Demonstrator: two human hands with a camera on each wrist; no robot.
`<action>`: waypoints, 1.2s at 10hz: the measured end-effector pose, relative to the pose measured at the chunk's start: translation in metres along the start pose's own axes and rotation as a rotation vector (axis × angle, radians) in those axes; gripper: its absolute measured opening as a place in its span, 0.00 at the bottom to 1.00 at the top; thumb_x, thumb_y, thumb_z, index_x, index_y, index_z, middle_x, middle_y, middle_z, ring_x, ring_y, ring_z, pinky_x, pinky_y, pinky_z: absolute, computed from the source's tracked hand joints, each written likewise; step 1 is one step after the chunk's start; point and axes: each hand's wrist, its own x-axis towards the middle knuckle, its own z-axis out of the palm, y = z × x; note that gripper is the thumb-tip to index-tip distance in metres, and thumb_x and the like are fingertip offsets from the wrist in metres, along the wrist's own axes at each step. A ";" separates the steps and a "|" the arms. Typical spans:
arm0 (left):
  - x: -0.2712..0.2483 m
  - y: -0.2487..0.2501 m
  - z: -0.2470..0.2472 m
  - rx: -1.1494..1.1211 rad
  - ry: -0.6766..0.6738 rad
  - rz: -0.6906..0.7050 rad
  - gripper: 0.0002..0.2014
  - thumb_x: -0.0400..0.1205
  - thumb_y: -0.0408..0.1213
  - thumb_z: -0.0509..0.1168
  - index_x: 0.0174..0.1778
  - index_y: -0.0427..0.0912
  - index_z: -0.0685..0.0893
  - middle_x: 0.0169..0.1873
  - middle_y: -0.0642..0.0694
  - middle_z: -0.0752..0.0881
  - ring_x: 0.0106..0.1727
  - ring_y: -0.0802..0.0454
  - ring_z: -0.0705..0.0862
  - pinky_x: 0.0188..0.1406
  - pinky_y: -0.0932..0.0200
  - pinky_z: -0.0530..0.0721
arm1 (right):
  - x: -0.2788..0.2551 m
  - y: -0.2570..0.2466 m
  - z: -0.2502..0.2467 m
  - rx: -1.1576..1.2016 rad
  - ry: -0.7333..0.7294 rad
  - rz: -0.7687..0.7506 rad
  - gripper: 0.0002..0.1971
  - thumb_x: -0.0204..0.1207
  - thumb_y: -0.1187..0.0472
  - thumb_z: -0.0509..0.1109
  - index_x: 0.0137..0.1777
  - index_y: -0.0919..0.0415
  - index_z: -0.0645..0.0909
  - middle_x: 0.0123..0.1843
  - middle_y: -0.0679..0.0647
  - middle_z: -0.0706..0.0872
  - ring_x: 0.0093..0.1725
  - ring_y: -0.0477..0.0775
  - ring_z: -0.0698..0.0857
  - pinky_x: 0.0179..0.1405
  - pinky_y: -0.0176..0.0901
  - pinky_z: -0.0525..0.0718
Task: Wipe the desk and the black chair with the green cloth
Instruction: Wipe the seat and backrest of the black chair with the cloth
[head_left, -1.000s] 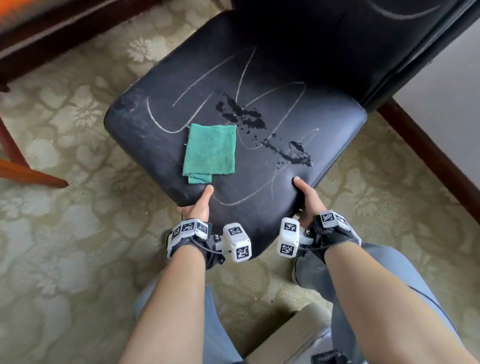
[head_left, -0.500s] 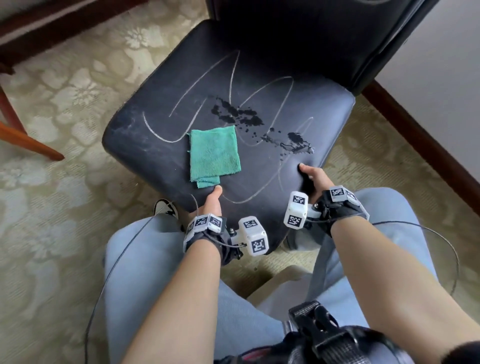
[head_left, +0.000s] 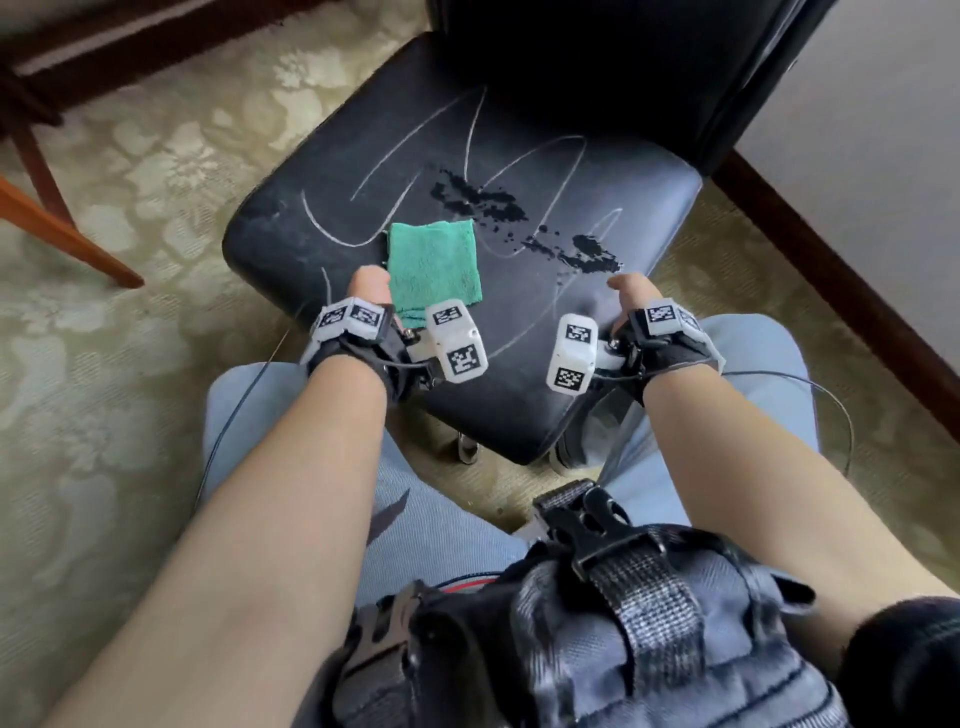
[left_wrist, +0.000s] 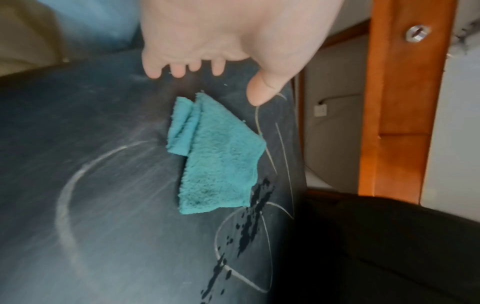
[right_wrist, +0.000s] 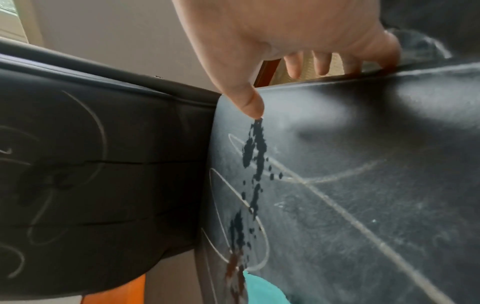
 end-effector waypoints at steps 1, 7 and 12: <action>0.003 0.012 -0.001 -0.109 0.069 -0.033 0.15 0.88 0.36 0.50 0.34 0.48 0.66 0.45 0.46 0.76 0.22 0.67 0.80 0.20 0.70 0.78 | -0.007 0.001 0.003 -0.036 0.005 0.034 0.28 0.82 0.53 0.59 0.78 0.67 0.63 0.78 0.63 0.69 0.73 0.62 0.74 0.57 0.50 0.75; 0.028 0.018 0.010 0.278 0.145 0.027 0.35 0.68 0.45 0.69 0.68 0.34 0.65 0.60 0.39 0.81 0.53 0.45 0.84 0.58 0.51 0.84 | -0.002 0.025 0.024 -0.621 -0.019 0.006 0.25 0.85 0.48 0.55 0.72 0.66 0.73 0.72 0.64 0.76 0.70 0.63 0.76 0.54 0.36 0.76; 0.019 0.025 0.020 1.048 -0.024 0.295 0.09 0.75 0.45 0.62 0.38 0.44 0.83 0.46 0.43 0.89 0.47 0.39 0.86 0.52 0.49 0.85 | -0.045 -0.045 0.107 -1.046 0.071 -0.491 0.31 0.74 0.60 0.67 0.76 0.61 0.62 0.74 0.60 0.66 0.75 0.61 0.65 0.70 0.51 0.70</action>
